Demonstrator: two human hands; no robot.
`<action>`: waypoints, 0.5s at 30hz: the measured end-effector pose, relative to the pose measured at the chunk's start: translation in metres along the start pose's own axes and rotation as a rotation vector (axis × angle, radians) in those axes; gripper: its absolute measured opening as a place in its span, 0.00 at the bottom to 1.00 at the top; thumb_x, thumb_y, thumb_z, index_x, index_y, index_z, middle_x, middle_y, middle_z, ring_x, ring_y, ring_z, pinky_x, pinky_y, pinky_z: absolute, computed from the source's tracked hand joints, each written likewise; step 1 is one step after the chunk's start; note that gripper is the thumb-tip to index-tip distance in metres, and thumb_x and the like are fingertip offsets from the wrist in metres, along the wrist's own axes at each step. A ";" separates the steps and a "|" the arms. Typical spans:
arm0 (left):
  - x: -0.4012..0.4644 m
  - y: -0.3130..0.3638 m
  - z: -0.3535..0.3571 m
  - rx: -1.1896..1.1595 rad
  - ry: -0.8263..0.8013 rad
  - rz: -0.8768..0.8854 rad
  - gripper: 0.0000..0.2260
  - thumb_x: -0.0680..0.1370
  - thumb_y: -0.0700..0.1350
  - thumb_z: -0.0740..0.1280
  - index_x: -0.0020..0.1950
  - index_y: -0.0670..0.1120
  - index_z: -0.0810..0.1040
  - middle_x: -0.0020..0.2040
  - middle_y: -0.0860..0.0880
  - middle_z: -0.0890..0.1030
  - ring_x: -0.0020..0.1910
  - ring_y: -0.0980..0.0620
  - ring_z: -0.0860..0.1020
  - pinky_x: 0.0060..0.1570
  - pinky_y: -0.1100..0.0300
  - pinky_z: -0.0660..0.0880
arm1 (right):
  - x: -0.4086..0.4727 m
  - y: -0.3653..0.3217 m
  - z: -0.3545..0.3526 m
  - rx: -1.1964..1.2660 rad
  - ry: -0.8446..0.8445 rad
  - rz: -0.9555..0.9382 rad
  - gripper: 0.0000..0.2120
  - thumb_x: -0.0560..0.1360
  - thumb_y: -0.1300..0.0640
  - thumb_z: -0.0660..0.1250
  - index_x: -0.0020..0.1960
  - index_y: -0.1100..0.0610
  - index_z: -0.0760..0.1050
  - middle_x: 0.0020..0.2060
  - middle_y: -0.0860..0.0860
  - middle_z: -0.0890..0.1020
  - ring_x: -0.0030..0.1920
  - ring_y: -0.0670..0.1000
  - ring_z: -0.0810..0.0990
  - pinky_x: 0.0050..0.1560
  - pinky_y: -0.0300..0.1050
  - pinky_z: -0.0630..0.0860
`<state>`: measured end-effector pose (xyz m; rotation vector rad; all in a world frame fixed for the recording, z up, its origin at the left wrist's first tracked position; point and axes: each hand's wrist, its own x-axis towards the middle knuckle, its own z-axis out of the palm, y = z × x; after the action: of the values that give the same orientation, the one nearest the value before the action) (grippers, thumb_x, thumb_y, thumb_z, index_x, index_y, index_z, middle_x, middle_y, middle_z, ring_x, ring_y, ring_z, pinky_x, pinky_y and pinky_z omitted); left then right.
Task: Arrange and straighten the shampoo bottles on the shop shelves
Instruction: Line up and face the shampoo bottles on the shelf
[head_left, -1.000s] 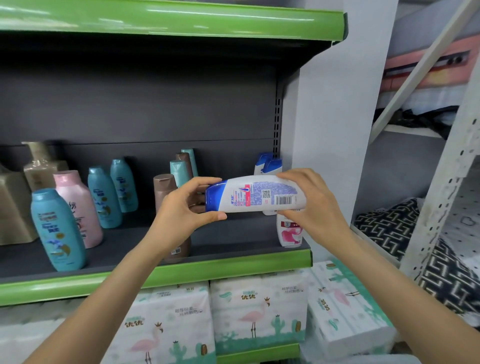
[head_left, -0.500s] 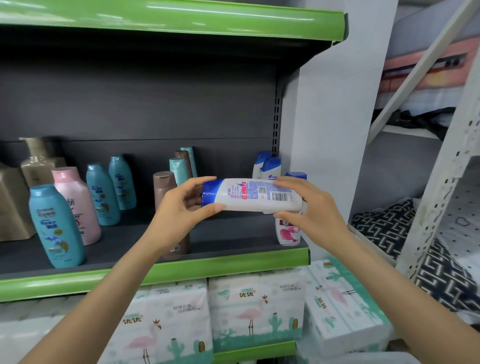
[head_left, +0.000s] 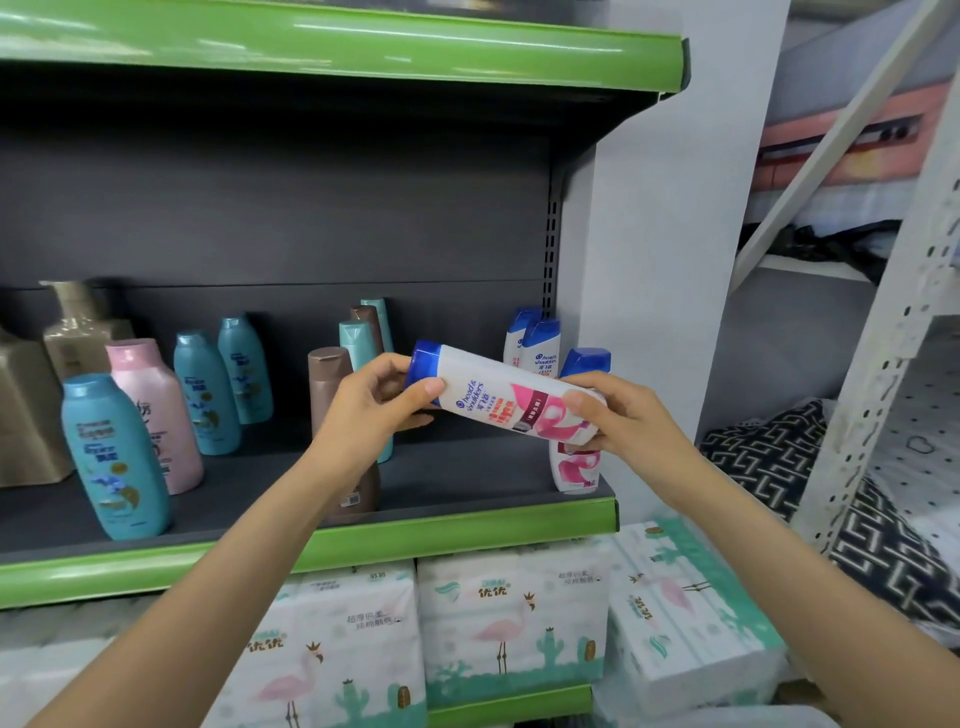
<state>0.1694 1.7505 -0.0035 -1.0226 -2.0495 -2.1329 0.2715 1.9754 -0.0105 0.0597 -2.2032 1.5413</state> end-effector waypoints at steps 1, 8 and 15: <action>0.000 0.000 0.002 -0.045 0.011 -0.025 0.04 0.74 0.41 0.67 0.48 0.44 0.76 0.40 0.51 0.85 0.41 0.55 0.82 0.45 0.62 0.80 | 0.000 0.000 0.001 0.009 0.008 0.000 0.09 0.76 0.55 0.64 0.56 0.48 0.75 0.52 0.52 0.81 0.49 0.49 0.82 0.45 0.46 0.82; 0.002 0.004 0.010 -0.162 0.099 -0.178 0.15 0.76 0.44 0.68 0.56 0.35 0.73 0.46 0.41 0.84 0.38 0.51 0.83 0.43 0.60 0.81 | -0.006 -0.002 0.002 -0.069 -0.007 -0.045 0.32 0.69 0.64 0.73 0.61 0.35 0.66 0.50 0.50 0.79 0.52 0.49 0.80 0.46 0.48 0.82; 0.000 0.006 0.001 -0.073 -0.010 -0.103 0.18 0.75 0.39 0.67 0.63 0.51 0.73 0.55 0.44 0.80 0.45 0.48 0.82 0.46 0.55 0.80 | -0.005 -0.001 0.002 0.010 -0.001 -0.016 0.17 0.75 0.60 0.67 0.61 0.47 0.74 0.55 0.50 0.79 0.55 0.49 0.80 0.47 0.47 0.82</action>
<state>0.1726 1.7499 0.0017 -0.9569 -2.0874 -2.2722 0.2756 1.9718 -0.0122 0.0807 -2.1912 1.5441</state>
